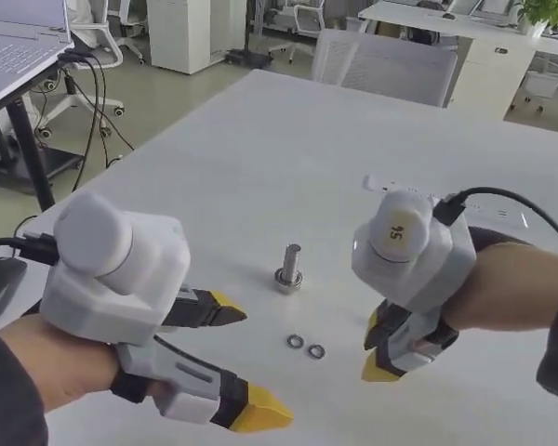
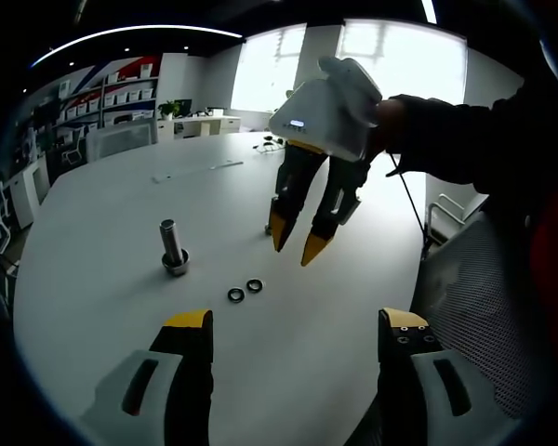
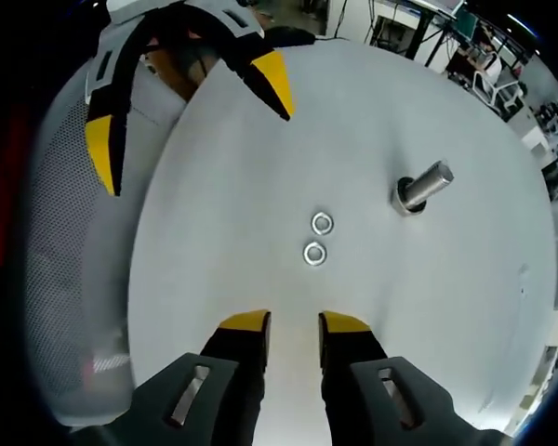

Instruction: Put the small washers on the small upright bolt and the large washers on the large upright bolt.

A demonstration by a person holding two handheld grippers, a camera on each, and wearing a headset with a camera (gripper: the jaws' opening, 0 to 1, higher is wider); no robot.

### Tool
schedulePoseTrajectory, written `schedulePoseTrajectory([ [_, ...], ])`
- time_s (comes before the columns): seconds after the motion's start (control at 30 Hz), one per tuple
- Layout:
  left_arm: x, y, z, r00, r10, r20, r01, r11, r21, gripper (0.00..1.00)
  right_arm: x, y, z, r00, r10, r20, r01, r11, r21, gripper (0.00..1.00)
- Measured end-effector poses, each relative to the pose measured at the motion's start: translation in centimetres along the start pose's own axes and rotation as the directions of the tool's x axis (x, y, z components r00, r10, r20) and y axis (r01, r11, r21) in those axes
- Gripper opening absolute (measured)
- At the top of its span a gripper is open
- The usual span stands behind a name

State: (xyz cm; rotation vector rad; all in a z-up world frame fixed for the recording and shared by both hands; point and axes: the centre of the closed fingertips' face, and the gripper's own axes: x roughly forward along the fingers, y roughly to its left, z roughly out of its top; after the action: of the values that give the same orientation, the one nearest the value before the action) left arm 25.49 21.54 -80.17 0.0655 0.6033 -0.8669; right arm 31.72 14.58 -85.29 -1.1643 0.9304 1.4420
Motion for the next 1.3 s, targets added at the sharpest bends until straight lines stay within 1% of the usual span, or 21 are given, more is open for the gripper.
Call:
schedulePoseTrajectory([
  [0.17,-0.1,0.0,0.0,1.0000,-0.001,-0.001,0.001,1.000,0.001,0.72,0.4,-0.4,1.2,1.0000,0.003,0.007,-0.003,1.000,-0.017,0.22],
  [0.5,-0.1,0.0,0.1,1.0000,0.001,0.001,-0.001,1.000,-0.001,0.72,1.8,-0.9,3.2,0.9999,0.011,0.005,-0.011,0.998,-0.063,0.22],
  [0.73,-0.2,0.0,0.0,1.0000,0.002,0.004,-0.002,1.000,-0.001,0.71,2.5,-1.1,3.6,0.9999,0.017,-0.001,-0.017,0.997,-0.077,0.22],
  [1.0,-0.3,0.0,0.0,1.0000,0.002,0.007,-0.002,1.000,-0.001,0.71,3.0,-1.2,3.5,0.9997,0.021,-0.010,-0.021,0.996,-0.083,0.21],
  [1.13,-0.3,0.0,0.0,1.0000,0.003,0.007,-0.003,1.000,-0.002,0.71,3.3,-1.2,3.2,0.9995,0.016,-0.026,-0.018,0.995,-0.094,0.21],
  [1.2,-0.3,0.0,0.0,1.0000,0.001,0.008,-0.001,1.000,-0.003,0.71,3.3,-1.0,3.5,0.9996,0.027,-0.010,-0.028,0.996,-0.087,0.20],
  [1.3,-0.3,0.0,-0.1,1.0000,0.000,0.006,0.000,1.000,-0.003,0.71,3.3,-1.0,3.6,0.9995,0.029,-0.014,-0.030,0.996,-0.087,0.19],
])
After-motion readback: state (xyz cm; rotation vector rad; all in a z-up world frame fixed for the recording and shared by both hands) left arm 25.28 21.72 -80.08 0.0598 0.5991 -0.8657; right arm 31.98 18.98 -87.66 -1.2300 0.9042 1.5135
